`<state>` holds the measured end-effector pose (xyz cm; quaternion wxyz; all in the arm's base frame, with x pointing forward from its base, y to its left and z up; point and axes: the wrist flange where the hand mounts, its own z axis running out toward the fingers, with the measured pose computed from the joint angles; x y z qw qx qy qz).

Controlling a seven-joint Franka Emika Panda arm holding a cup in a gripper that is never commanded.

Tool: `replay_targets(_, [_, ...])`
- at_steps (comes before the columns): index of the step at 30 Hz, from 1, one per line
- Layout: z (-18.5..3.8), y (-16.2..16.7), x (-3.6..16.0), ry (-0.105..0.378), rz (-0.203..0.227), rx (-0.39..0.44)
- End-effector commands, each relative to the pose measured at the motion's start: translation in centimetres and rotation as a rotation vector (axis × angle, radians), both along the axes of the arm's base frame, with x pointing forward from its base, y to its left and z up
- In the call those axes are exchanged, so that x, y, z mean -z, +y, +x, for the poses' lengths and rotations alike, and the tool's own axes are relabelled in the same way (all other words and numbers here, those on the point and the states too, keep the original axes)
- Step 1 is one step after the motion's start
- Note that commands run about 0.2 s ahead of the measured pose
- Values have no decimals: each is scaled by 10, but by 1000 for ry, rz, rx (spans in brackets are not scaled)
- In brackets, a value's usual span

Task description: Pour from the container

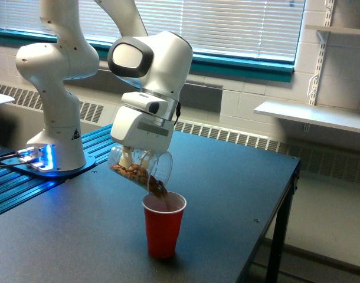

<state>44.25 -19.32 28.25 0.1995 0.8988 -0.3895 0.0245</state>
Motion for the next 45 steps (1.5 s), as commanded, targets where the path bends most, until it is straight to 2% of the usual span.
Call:
replay_targets(1, [5,4,-1,32,-8,-52])
replay_targets(31, [9,0,-2,120,-26,-98])
replay_targets(45, [12,-3,-4,137,-3,-94])
